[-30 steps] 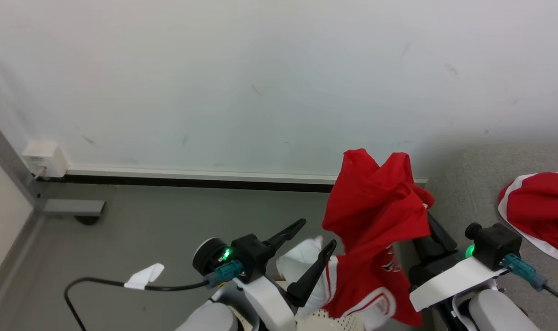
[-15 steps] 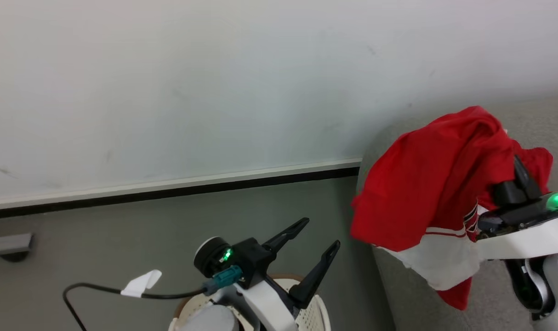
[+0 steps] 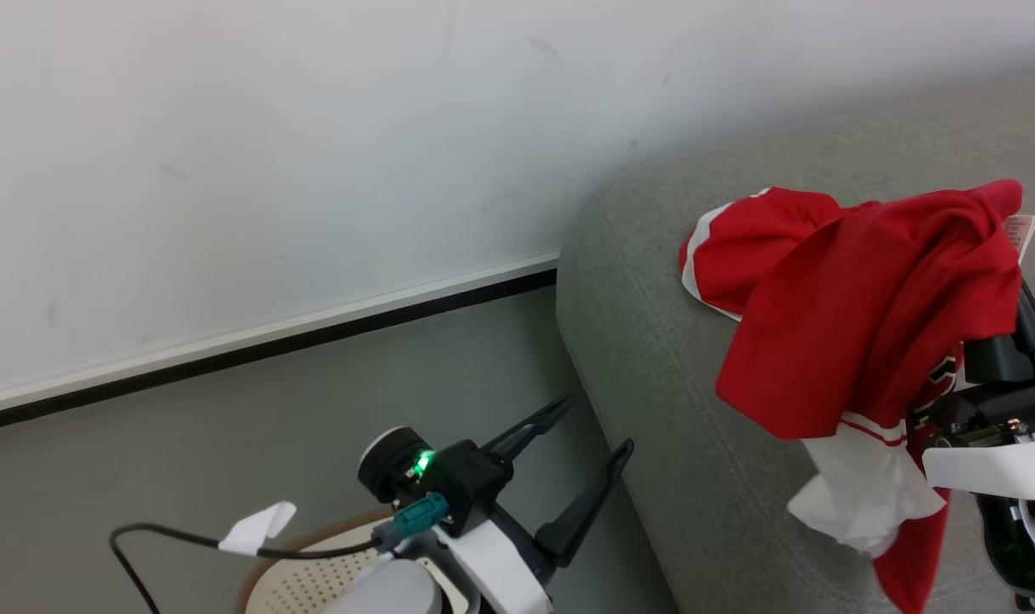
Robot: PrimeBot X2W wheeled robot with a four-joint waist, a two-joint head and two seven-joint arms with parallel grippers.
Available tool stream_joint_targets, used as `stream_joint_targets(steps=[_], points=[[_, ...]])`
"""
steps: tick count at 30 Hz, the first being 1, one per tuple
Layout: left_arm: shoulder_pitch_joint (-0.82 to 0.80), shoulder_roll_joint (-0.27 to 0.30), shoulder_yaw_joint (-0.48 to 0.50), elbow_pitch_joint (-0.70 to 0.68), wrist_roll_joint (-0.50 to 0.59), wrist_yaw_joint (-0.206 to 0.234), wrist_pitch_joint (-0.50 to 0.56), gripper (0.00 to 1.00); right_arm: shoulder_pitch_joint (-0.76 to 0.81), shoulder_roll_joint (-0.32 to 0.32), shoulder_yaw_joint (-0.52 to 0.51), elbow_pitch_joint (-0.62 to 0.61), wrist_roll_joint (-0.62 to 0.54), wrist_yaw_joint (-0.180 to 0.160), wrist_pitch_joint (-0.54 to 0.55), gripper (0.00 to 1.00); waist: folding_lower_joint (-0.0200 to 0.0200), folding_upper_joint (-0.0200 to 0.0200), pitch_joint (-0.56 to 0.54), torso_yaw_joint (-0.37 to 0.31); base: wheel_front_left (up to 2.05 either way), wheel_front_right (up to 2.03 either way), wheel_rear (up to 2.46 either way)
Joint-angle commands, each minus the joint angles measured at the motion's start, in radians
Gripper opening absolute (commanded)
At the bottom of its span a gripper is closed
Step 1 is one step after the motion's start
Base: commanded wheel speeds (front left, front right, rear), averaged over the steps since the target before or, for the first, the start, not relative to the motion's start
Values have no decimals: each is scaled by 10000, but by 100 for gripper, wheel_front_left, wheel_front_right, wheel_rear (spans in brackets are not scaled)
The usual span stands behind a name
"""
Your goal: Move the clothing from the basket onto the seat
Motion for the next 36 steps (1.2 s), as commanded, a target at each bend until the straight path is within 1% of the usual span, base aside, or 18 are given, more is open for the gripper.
stream_joint_targets(steps=[1, 5, 8, 13, 17, 19, 24, 28, 30, 36], points=[[-69, 60, 4, 26, 141, -12, -107, 100, 101, 27, -59, -116, -6, -23, 42, 0, -1, -1, 114, -167, 0, 0, 0], [-166, -30, -51, 110, 152, -58, -163, 100, 60, 102, -167, -310, 80, -23, 217, 0, -1, -1, 208, -230, 0, 0, 0], [-233, -121, -101, 148, 144, -96, -179, 100, -200, -12, -224, -443, 48, -23, 402, 0, -1, -1, 371, -127, 0, 0, 0], [-384, -205, -123, 192, 154, -163, -240, 100, -985, -293, -559, -510, 264, -23, 888, 0, -1, -1, 809, 266, 0, 0, 0], [-507, -218, -87, 211, 168, -227, -288, 100, -1793, -641, -923, -328, 780, -23, 1285, 0, -1, -1, 1250, 731, 0, 0, 0], [-624, -207, -44, 171, 205, -236, -316, 100, -2246, -889, -1198, -165, 967, -23, 1414, 0, -1, -1, 1533, 981, 0, 0, 0], [-890, -90, 1, 79, 253, -334, -322, 100, -3071, -1482, -2164, 57, 794, -23, 1625, 0, -1, -1, 2331, 1650, 0, 0, 0], [-1103, 22, 72, -11, 310, -399, -349, 100, -3367, -1691, -3046, 172, 419, -23, 1884, 0, -1, -1, 2985, 2079, 0, 0, 0], [-1231, 67, 112, -61, 349, -422, -361, 100, -3413, -1696, -3427, 391, 221, -23, 2098, 0, -1, -1, 3333, 2262, 0, 0, 0], [-1661, 108, 222, -231, 435, -516, -391, 100, -3472, -1832, -4250, 1648, 9, -23, 2781, 0, -1, -1, 4393, 2745, 0, 0, 0]])
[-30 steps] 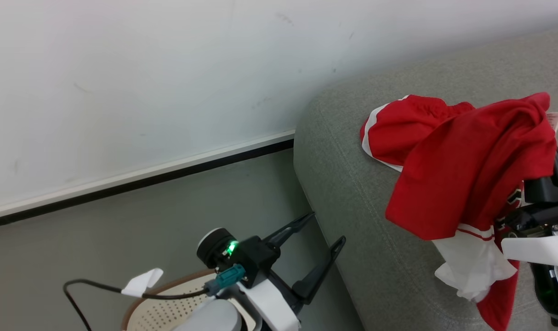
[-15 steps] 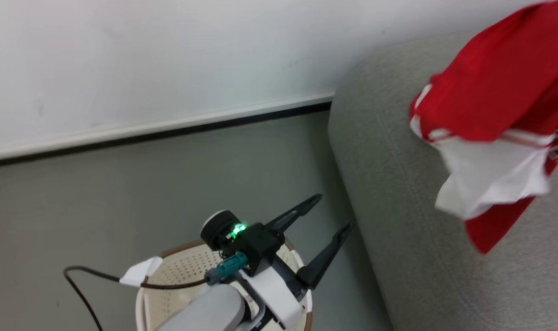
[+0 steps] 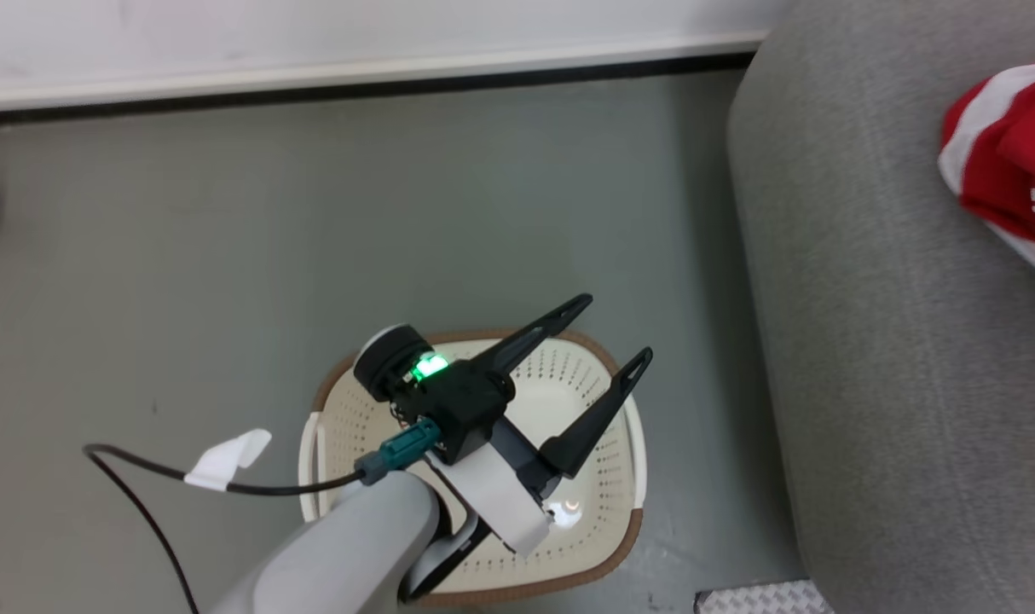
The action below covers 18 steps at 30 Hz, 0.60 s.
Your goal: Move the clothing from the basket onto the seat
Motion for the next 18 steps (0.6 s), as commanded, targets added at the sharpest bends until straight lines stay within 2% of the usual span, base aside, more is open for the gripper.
stream_joint_targets(steps=[1, 10, 11, 13, 14, 15, 17, 18], points=[[-145, 28, 22, -41, 98, -40, -57, 100, -120, -92, -78, 120, -62, -23, 60, 0, -1, -1, 620, 448, 0, 0, 0], [-547, -58, 177, -88, 270, -152, -73, 100, -187, -513, -540, 1940, -668, -23, 1163, 0, -1, -1, 1415, 840, 0, 0, 0], [-555, -75, 193, -74, 279, -145, -75, 100, -191, -542, -532, 2141, -724, -23, 1333, 2, -1, -1, 1436, 838, 0, 0, 0], [-570, -107, 227, -62, 316, -174, -67, 100, -181, -609, -412, 2598, -832, -23, 1825, 13, -1, -1, 1438, 820, 0, 0, 0], [-559, -122, 250, -66, 333, -188, -68, 100, -181, -640, -336, 2783, -828, -23, 2047, 24, -1, -1, 1418, 808, 0, 0, 0], [-533, -137, 276, -61, 348, -194, -68, 100, -222, -618, -308, 2956, -783, -23, 2245, 27, -1, -1, 1386, 787, 0, 0, 0], [-424, -181, 326, 0, 339, -194, -67, 100, -244, -481, -240, 3319, -683, -23, 2679, 42, -1, -1, 1243, 738, 0, 0, 0], [-370, -214, 350, 28, 347, -208, -66, 100, -237, -433, -138, 3434, -595, -23, 2884, 64, -1, -1, 1148, 716, 0, 0, 0]])
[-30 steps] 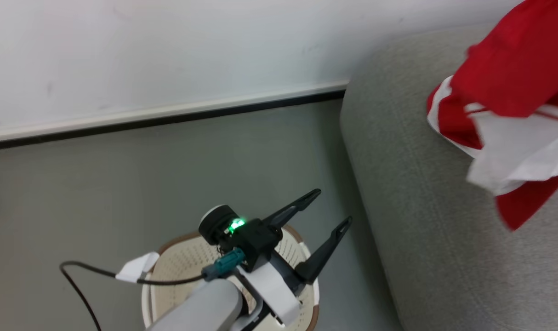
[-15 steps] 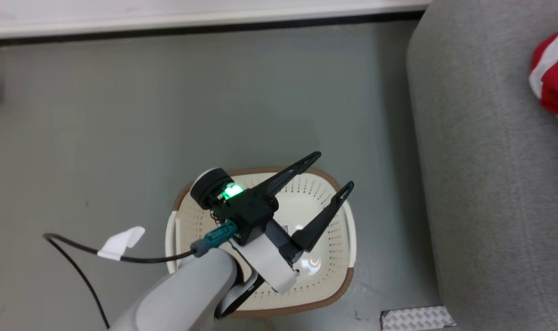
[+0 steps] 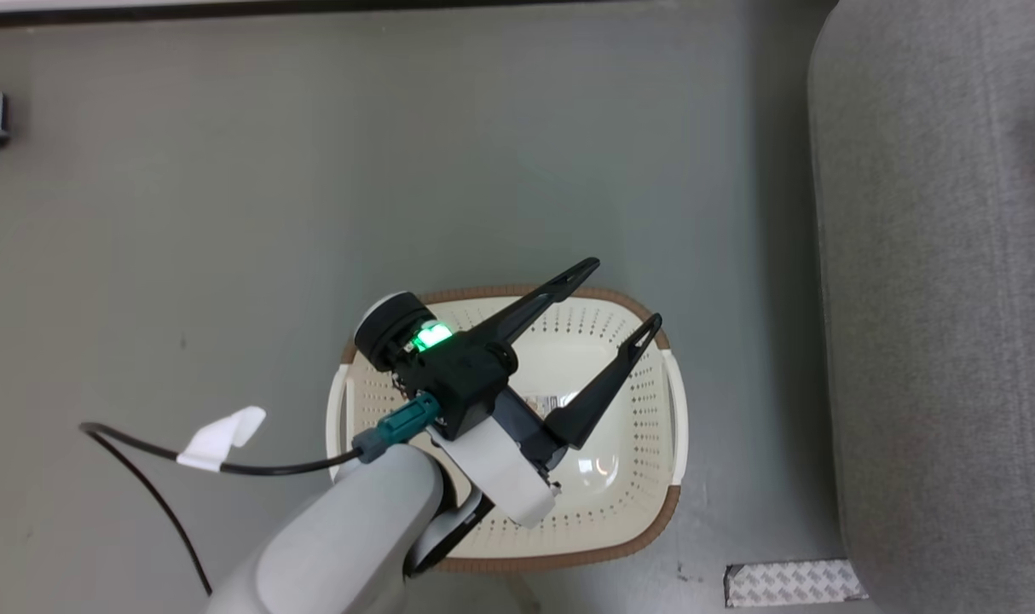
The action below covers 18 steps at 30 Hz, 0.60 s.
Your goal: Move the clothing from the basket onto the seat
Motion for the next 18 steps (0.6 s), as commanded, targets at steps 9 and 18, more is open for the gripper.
stream_joint_targets(steps=[9, 18], points=[[722, -169, 341, 337, 107, 3, -4, 100, 548, -190, 808, 417, 230, -23, 473, 100, -1, -1, -1553, -318, 0, 0, 0], [1734, -331, 750, 565, -35, 183, -4, 100, 1716, -564, 1596, -64, 758, -23, 379, 100, -1, -1, -3421, -677, 0, 0, 0]])
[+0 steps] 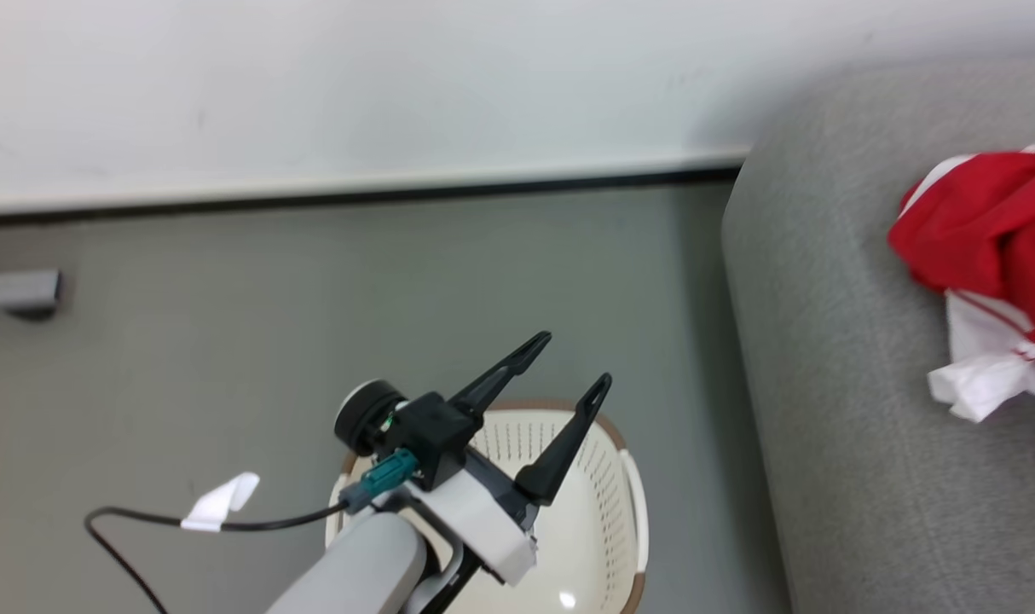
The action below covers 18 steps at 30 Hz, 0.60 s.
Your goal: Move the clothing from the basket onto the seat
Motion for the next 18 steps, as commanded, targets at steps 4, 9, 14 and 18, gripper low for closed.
stream_joint_targets(steps=[4, 9, 14, 18], points=[[511, 3, 264, 11, -98, 157, -3, 100, 714, -159, 81, -643, 247, -23, -273, 100, 2, 0, -1193, -216, 0, 0, 0], [999, 171, 711, -51, -115, 443, -3, 100, 1448, 348, 140, -1771, 1046, -23, -662, 100, 2, 0, -1942, -169, 0, 0, 0], [1556, 377, 1283, -124, -277, 783, -3, 100, 2082, 815, 524, -2858, 1531, -23, -1210, 100, 2, 0, -2545, -27, 0, 0, 0], [1950, 639, 1862, -233, -452, 1035, -2, 100, 2390, 1098, 1019, -3387, 1364, -23, -1966, 100, 2, 0, -2797, 185, 0, 0, 0]])
